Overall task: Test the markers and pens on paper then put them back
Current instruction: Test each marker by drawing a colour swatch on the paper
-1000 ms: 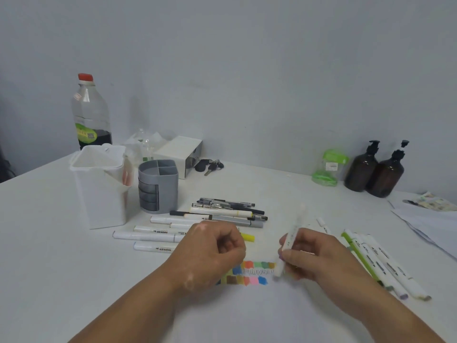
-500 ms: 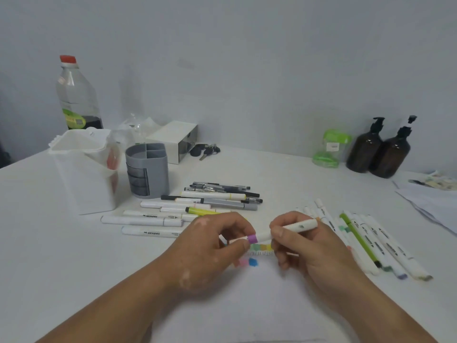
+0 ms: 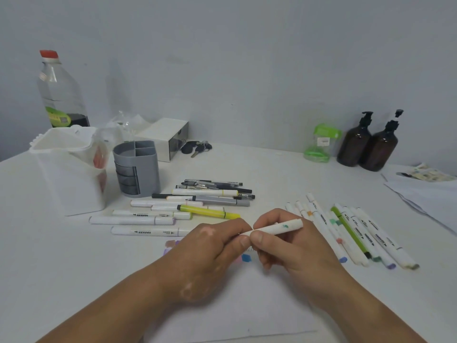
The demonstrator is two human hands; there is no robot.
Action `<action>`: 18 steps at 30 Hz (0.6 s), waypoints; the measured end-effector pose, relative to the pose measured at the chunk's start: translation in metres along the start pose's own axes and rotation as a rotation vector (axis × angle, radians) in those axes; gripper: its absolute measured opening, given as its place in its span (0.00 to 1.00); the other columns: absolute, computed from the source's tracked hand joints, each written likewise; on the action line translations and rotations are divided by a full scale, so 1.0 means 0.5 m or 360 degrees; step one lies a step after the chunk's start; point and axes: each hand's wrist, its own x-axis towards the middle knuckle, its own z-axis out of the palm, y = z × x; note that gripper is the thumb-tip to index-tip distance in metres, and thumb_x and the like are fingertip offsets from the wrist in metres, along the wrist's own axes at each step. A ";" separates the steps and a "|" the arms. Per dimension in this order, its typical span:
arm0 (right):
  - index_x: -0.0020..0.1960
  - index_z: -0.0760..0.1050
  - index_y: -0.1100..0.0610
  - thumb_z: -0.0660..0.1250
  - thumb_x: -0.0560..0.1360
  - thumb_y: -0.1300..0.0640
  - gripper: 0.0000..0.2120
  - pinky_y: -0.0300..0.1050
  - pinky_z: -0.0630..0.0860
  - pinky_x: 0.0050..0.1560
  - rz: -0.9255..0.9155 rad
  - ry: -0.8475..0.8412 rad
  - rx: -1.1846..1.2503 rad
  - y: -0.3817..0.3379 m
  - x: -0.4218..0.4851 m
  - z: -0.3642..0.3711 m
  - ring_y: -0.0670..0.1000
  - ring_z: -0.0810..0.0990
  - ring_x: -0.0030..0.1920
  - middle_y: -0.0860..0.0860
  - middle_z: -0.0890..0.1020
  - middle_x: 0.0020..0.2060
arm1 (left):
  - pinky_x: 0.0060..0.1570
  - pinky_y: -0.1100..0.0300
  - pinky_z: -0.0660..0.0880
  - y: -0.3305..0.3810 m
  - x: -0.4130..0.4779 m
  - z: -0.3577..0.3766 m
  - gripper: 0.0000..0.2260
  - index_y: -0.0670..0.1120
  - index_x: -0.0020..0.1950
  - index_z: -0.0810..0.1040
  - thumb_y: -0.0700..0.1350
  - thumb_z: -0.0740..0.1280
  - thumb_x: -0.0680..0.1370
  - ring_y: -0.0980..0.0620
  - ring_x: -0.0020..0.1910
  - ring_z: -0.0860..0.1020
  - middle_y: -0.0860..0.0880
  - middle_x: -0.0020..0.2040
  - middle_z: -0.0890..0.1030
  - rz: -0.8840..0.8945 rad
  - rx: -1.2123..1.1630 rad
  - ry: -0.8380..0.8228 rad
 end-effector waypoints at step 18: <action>0.36 0.81 0.56 0.66 0.66 0.57 0.06 0.45 0.73 0.25 0.0159 0.0354 0.0170 -0.006 0.007 -0.032 0.52 0.76 0.28 0.59 0.80 0.30 | 0.50 0.55 0.79 -0.025 -0.001 0.001 0.33 0.65 0.66 0.70 0.75 0.69 0.65 0.60 0.44 0.76 0.60 0.46 0.76 -0.0338 0.0510 -0.0109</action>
